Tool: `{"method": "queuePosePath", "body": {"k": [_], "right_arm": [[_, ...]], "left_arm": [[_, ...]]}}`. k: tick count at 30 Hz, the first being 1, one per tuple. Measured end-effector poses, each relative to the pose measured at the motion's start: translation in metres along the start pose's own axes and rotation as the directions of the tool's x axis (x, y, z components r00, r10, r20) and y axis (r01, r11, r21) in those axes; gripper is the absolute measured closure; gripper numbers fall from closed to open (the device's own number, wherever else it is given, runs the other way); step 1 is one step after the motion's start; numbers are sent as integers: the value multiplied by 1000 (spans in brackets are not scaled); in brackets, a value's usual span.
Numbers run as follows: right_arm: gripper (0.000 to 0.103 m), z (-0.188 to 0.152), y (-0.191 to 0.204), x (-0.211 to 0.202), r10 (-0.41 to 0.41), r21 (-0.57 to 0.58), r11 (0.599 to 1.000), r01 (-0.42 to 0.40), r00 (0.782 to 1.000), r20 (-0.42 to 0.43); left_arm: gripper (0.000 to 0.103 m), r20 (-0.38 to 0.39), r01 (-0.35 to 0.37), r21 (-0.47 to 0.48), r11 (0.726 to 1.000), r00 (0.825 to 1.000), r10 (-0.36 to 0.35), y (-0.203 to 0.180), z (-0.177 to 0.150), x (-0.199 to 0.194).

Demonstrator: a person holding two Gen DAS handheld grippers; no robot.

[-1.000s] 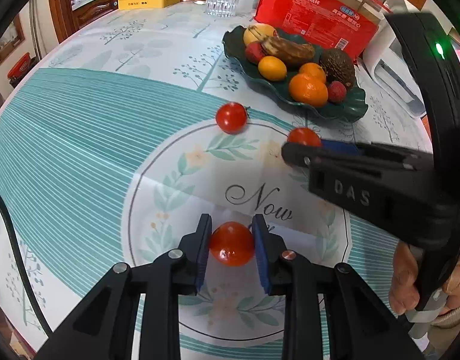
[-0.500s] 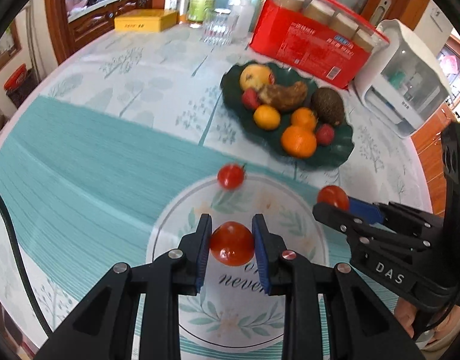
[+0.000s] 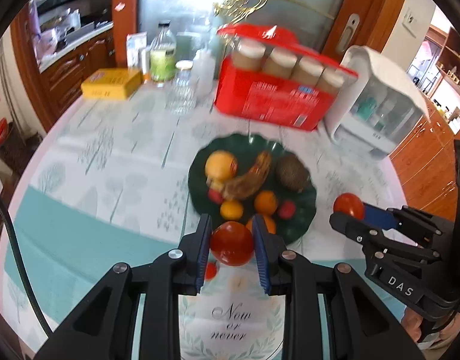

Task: Organize fruits
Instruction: 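Carry both cherry tomatoes to the green plate and open both tools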

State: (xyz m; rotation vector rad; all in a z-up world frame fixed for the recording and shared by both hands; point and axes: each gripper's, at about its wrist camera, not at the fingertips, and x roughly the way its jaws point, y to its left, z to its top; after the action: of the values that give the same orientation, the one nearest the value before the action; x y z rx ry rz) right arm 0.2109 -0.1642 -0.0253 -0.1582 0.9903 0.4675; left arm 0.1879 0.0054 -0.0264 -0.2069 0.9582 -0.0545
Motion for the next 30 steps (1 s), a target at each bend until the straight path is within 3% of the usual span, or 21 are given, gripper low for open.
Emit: {"method": "queuePosePath", "body": {"k": [5, 13, 30], "right_arm": [[72, 37, -6, -10, -60, -5, 998, 60, 998, 29], [72, 63, -25, 16, -135, 31, 990, 135, 991, -6], [71, 28, -57, 121, -39, 154, 986, 61, 989, -145]], "left_arm": [[77, -9, 13, 57, 998, 1000, -12, -11, 41, -2], [77, -62, 28, 109, 994, 998, -21, -24, 83, 29], [77, -254, 125, 58, 991, 961, -106, -23, 90, 166]]}}
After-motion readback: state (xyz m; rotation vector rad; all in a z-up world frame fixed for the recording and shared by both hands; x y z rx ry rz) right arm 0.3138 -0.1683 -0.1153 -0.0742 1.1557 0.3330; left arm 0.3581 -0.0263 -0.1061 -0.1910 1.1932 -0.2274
